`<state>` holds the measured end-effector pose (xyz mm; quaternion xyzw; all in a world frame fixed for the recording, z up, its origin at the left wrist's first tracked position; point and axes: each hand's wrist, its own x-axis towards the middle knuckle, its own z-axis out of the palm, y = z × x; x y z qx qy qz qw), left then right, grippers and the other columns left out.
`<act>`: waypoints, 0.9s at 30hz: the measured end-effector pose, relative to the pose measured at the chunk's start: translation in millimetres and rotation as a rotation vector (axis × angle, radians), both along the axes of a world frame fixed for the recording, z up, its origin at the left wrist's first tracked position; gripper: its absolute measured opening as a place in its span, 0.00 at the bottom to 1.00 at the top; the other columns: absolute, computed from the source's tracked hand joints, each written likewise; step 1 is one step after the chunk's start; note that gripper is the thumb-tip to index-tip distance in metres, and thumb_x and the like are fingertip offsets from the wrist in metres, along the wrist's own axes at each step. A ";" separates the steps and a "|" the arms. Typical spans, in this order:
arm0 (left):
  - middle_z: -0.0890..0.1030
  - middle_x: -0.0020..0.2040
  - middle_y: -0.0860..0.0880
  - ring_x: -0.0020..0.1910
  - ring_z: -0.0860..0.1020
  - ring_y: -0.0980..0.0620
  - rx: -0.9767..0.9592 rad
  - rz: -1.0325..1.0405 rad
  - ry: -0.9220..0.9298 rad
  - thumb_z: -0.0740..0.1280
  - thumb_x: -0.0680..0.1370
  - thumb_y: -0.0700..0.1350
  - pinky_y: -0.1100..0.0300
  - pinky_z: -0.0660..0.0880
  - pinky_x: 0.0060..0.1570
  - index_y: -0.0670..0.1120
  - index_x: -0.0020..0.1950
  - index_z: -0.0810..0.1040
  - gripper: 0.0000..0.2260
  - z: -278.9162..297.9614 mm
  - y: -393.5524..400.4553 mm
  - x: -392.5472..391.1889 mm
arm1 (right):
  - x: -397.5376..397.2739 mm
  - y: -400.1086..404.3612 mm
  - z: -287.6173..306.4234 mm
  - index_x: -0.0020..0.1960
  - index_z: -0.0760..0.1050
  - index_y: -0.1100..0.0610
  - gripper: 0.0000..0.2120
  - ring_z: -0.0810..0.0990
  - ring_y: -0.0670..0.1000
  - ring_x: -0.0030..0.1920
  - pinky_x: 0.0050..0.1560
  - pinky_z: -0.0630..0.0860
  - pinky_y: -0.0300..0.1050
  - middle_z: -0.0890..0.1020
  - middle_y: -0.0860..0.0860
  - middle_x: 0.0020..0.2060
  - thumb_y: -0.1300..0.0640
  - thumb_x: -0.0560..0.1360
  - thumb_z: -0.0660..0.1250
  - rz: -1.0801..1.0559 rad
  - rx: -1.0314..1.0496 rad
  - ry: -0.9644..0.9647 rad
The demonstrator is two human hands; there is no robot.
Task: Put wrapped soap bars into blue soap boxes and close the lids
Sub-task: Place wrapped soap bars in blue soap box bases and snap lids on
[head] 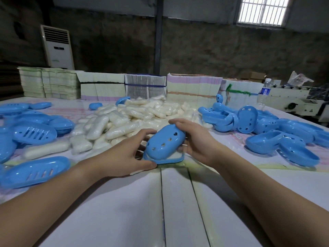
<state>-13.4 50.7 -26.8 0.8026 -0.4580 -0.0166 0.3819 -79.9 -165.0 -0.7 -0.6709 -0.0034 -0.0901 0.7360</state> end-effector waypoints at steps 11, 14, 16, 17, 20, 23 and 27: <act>0.78 0.60 0.62 0.57 0.78 0.64 0.010 0.047 0.007 0.74 0.75 0.53 0.65 0.77 0.56 0.70 0.62 0.66 0.23 1.5 -3.1 -2.4 | 3.4 -21.2 -4.8 0.57 0.76 0.42 0.11 0.78 0.48 0.51 0.56 0.75 0.49 0.81 0.48 0.52 0.44 0.79 0.59 -0.149 -0.997 -0.043; 0.80 0.59 0.61 0.57 0.79 0.63 0.011 0.054 0.008 0.74 0.75 0.52 0.61 0.78 0.57 0.66 0.63 0.70 0.21 0.3 -2.5 -0.3 | 3.0 -21.8 -4.5 0.62 0.75 0.42 0.14 0.77 0.47 0.53 0.56 0.73 0.42 0.80 0.46 0.54 0.43 0.78 0.61 -0.099 -1.040 0.002; 0.80 0.58 0.61 0.57 0.79 0.62 0.013 0.051 0.014 0.74 0.76 0.52 0.59 0.78 0.58 0.64 0.65 0.71 0.21 -0.5 -1.8 1.5 | 2.6 -20.8 -5.0 0.65 0.74 0.42 0.17 0.77 0.46 0.56 0.59 0.73 0.42 0.78 0.45 0.58 0.44 0.77 0.64 -0.018 -0.970 0.003; 0.80 0.58 0.62 0.57 0.79 0.62 0.015 0.049 0.018 0.74 0.76 0.53 0.58 0.78 0.58 0.64 0.65 0.71 0.21 -0.7 -1.5 2.3 | 2.0 -20.0 -5.1 0.67 0.73 0.42 0.19 0.77 0.44 0.57 0.59 0.73 0.41 0.77 0.44 0.60 0.44 0.76 0.65 0.031 -0.944 0.000; 0.80 0.58 0.61 0.58 0.79 0.62 0.022 0.045 0.035 0.73 0.71 0.59 0.57 0.78 0.59 0.64 0.66 0.70 0.25 -0.2 -0.7 2.6 | 0.1 -18.4 -3.5 0.69 0.70 0.39 0.27 0.75 0.40 0.56 0.52 0.71 0.35 0.75 0.41 0.61 0.40 0.71 0.67 0.106 -0.985 -0.003; 0.79 0.58 0.62 0.58 0.78 0.64 0.081 0.049 0.011 0.71 0.66 0.63 0.61 0.77 0.58 0.65 0.67 0.68 0.30 1.7 0.4 1.6 | -2.4 -20.9 -0.4 0.68 0.68 0.36 0.29 0.75 0.39 0.52 0.46 0.69 0.31 0.75 0.38 0.57 0.37 0.68 0.70 0.107 -1.056 0.015; 0.79 0.57 0.63 0.56 0.77 0.66 0.118 0.061 -0.025 0.76 0.72 0.54 0.69 0.76 0.53 0.62 0.70 0.66 0.30 3.0 0.8 0.0 | -4.0 -23.0 0.2 0.66 0.68 0.37 0.28 0.76 0.39 0.51 0.45 0.70 0.30 0.73 0.34 0.54 0.38 0.69 0.74 0.113 -1.133 0.008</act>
